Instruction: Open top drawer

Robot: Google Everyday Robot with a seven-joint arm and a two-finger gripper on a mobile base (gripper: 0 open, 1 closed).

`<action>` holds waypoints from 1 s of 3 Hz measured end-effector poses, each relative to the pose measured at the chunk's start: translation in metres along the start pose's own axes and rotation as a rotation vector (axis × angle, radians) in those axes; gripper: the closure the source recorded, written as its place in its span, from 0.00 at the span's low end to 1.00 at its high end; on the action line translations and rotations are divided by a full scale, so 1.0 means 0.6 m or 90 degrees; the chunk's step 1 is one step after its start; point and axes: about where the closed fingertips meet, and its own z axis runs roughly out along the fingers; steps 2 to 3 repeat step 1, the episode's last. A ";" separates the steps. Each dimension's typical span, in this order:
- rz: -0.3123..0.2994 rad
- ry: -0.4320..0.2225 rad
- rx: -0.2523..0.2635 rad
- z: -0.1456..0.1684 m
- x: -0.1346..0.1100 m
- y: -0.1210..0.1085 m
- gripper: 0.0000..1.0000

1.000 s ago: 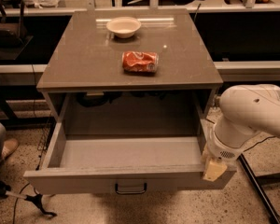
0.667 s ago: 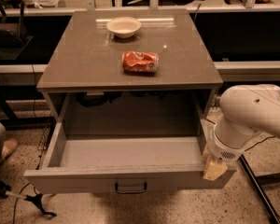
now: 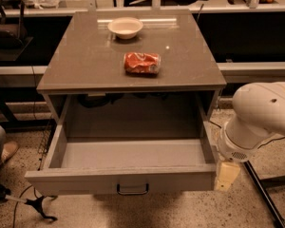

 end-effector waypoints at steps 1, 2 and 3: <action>-0.006 -0.015 0.053 -0.060 0.006 -0.019 0.00; -0.006 -0.015 0.053 -0.060 0.006 -0.019 0.00; -0.006 -0.015 0.053 -0.060 0.006 -0.019 0.00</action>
Offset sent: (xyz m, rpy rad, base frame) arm 0.0000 0.0000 0.0000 0.0000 0.0000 0.0000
